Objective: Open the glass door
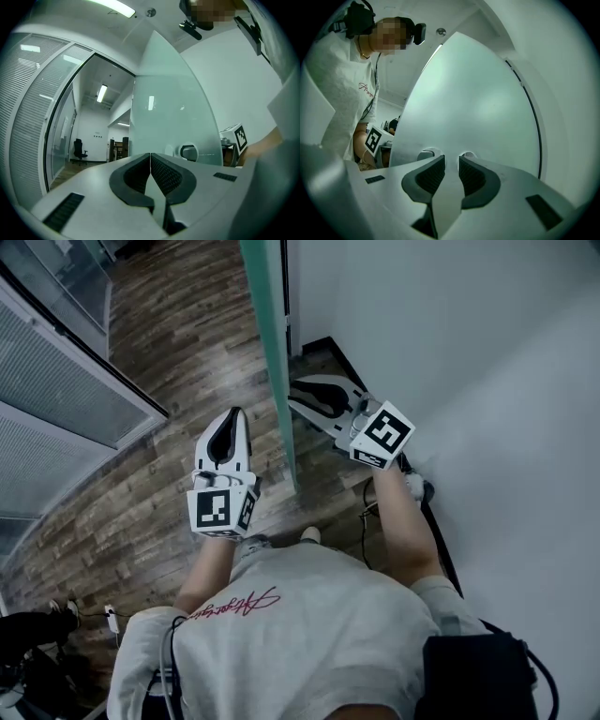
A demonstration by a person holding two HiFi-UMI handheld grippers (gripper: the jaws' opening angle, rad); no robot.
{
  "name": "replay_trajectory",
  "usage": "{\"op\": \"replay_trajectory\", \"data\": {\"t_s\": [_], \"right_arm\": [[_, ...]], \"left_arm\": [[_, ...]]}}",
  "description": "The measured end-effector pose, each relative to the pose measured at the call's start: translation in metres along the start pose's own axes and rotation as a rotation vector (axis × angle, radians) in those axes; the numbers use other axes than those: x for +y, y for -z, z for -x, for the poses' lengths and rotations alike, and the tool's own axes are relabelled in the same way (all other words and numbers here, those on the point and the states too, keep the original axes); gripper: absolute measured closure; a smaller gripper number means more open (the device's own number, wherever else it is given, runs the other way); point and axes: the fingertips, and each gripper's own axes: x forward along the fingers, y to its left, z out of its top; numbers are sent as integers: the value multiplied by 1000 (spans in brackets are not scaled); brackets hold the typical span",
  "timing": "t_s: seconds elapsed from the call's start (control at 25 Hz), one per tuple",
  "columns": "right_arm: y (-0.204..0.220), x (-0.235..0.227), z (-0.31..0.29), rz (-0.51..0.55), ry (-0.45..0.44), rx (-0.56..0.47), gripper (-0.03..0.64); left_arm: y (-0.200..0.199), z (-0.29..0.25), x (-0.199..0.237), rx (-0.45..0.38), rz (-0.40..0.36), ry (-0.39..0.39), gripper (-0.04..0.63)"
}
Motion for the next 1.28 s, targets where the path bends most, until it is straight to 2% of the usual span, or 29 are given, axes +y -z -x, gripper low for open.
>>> {"op": "replay_trajectory", "data": {"t_s": [0.2, 0.32, 0.64, 0.96, 1.12, 1.28], "right_arm": [[0, -14, 40, -22, 25, -2, 527], [2, -23, 64, -17, 47, 7, 560], [-6, -49, 125, 14, 183, 54, 586], [-5, -95, 207, -36, 408, -2, 600], [14, -106, 228, -10, 444, 106, 600], [14, -120, 270, -5, 626, 94, 600]], "left_arm": [[4, -22, -27, -2, 8, 56, 578], [7, -38, -44, -2, 8, 91, 578], [7, -58, -77, 14, 12, 168, 578], [11, -72, -98, 24, 14, 227, 578], [18, -73, -100, 38, 9, 237, 578], [11, -74, -98, 26, 10, 239, 578]]}}
